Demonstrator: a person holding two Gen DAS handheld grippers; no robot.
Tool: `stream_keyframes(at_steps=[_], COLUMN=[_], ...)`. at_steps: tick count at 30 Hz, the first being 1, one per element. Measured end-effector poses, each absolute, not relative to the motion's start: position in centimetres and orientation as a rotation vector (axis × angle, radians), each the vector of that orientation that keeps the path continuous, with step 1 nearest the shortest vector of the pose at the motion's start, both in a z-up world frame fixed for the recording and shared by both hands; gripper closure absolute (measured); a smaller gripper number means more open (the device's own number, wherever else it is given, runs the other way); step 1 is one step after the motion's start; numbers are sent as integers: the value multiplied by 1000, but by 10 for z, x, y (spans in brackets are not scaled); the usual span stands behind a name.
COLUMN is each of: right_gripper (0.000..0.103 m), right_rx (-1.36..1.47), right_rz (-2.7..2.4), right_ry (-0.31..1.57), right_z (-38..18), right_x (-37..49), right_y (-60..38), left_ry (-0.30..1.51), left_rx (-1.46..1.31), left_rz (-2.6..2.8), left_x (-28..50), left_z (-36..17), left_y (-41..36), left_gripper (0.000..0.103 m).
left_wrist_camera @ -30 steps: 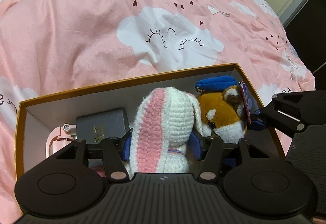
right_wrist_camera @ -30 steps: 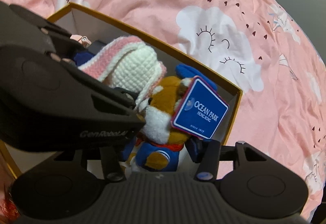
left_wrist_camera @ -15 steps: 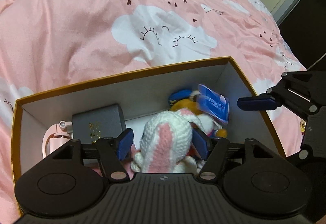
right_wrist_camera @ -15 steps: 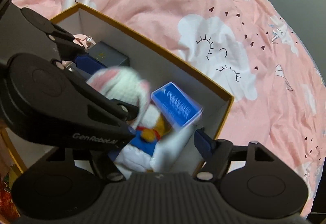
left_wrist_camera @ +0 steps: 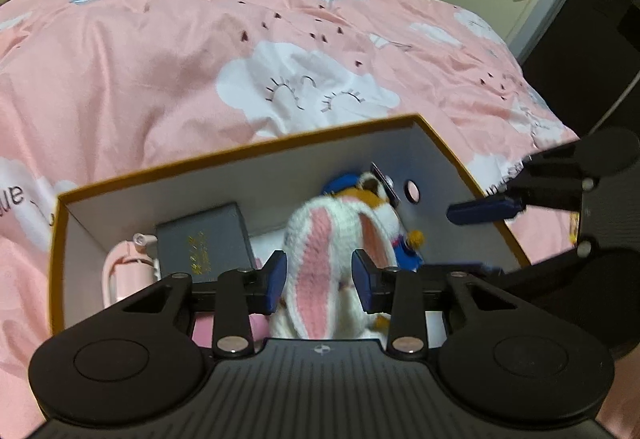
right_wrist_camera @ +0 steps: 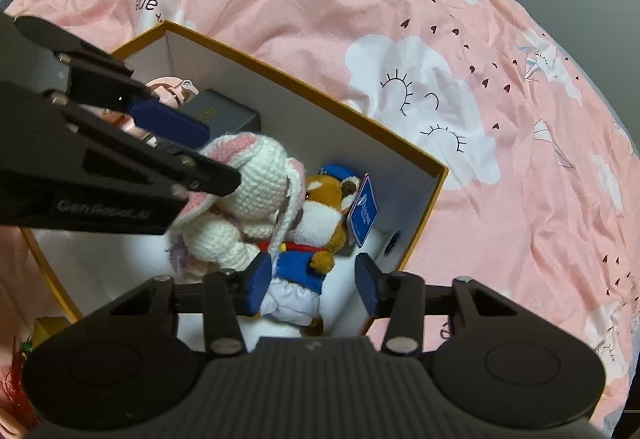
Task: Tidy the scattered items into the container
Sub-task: 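Lower both plushes into the box beside the dark grey box and open both grippers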
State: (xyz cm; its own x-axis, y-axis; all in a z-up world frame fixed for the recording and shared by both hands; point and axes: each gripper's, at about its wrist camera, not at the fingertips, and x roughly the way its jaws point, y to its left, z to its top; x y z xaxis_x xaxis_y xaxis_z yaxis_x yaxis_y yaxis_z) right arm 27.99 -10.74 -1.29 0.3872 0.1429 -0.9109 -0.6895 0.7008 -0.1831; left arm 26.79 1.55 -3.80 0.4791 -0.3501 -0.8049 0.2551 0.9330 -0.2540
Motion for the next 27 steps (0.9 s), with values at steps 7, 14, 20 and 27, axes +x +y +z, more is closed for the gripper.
stream_keyframes(at_steps=[7,14,20,27], right_gripper=[66,74,74,78], right_rx=[-642,-629,-633,-737], right_rz=[616,603,570,475], right_ry=[1030,1037,1046,1027], right_z=[-19,-26,-38,-52], right_x=[274,284,297,300], right_y=[-101,-92,-82,-73], left_ry=[1017,1031,1043,1056], left_rx=[-133,-171,-180,-184], left_rz=[-340,-286,-256,-277], left_x=[275,293,303,310], left_z=[-61,-67,-74,-80], left_y=[16,18,16,4], left_gripper=[68,69,70,70])
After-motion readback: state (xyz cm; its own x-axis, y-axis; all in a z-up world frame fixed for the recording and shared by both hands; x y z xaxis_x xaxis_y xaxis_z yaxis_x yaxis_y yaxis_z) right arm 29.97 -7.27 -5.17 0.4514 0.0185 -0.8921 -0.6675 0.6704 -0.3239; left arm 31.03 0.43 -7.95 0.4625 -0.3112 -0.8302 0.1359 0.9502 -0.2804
